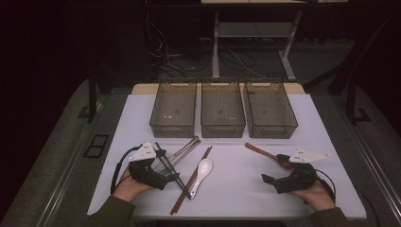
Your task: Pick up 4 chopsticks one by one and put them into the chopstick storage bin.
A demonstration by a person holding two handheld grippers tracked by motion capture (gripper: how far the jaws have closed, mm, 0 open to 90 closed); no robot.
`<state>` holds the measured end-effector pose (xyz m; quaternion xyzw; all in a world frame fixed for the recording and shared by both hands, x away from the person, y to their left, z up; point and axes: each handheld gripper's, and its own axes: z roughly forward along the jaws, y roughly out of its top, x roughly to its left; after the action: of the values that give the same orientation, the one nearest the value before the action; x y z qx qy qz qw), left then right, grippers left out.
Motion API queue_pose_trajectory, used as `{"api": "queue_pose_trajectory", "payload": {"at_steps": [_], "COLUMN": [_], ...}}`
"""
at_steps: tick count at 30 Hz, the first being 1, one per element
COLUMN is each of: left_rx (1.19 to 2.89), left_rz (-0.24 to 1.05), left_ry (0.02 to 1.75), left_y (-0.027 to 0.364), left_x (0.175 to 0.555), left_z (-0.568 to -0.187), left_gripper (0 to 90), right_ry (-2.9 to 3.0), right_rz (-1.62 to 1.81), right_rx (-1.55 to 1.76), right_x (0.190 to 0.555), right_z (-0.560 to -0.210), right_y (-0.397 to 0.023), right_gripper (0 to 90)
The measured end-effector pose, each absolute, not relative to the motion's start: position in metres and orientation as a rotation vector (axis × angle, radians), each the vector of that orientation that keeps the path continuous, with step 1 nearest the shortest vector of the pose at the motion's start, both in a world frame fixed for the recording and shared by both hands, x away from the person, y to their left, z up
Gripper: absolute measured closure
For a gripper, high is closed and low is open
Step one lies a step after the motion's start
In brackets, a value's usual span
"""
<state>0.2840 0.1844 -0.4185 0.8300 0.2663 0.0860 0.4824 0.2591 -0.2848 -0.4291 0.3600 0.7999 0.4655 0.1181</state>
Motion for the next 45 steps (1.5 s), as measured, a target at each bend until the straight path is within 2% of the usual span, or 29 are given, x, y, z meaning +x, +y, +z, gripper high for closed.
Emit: {"api": "queue_pose_trajectory", "payload": {"at_steps": [8, 11, 21, 22, 23, 25, 26, 29, 35, 36, 42, 45], "left_rx": [2.021, 2.021, 2.011, 2.01, 2.008, 2.014, 2.015, 2.027, 2.038, 2.043, 2.055, 2.063], "left_rz": [0.211, 0.215, 0.215, 0.217, 0.225, 0.234, 0.235, 0.25, 0.259, 0.256, 0.252, 0.251], "left_ry": [0.648, 0.645, 0.644, 0.646, 0.647, 0.652, 0.662, 0.67, 0.697, 0.702, 0.716, 0.732], "left_y": [0.183, 0.185, 0.189, 0.189, 0.189, 0.189, 0.189, 0.188, 0.188, 0.188, 0.188, 0.187], "left_x": [0.287, 0.29, 0.304, 0.304, 0.306, 0.308, 0.31, 0.315, 0.329, 0.331, 0.342, 0.347], "left_z": [-0.416, -0.414, -0.408, -0.408, -0.408, -0.407, -0.407, -0.406, -0.406, -0.406, -0.408, -0.41], "left_gripper": [1.1, 5.2, 29.4, 29.4, 35.4, 37.9, 44.3, 54.6, 69.8, 75.4, 87.1, 88.7], "right_ry": [2.339, 2.341, 2.342, 2.342, 2.339, 2.337, 2.335, 2.331, 2.333, 2.334, 2.326, 2.324], "right_rz": [1.377, 1.383, 1.382, 1.382, 1.382, 1.382, 1.385, 1.384, 1.386, 1.381, 1.391, 1.391], "right_rx": [1.055, 1.054, 1.062, 1.062, 1.062, 1.062, 1.064, 1.064, 1.069, 1.07, 1.075, 1.075], "right_x": [0.26, 0.26, 0.261, 0.261, 0.261, 0.261, 0.261, 0.26, 0.26, 0.26, 0.26, 0.261], "right_z": [-0.428, -0.429, -0.429, -0.429, -0.429, -0.429, -0.429, -0.429, -0.429, -0.429, -0.429, -0.429], "right_y": [-0.287, -0.286, -0.285, -0.285, -0.285, -0.285, -0.285, -0.285, -0.285, -0.285, -0.286, -0.286], "right_gripper": [1.0, 1.0, 1.0, 1.0, 1.0, 1.0, 1.0, 1.0, 1.0, 1.0, 1.0, 1.0]}}
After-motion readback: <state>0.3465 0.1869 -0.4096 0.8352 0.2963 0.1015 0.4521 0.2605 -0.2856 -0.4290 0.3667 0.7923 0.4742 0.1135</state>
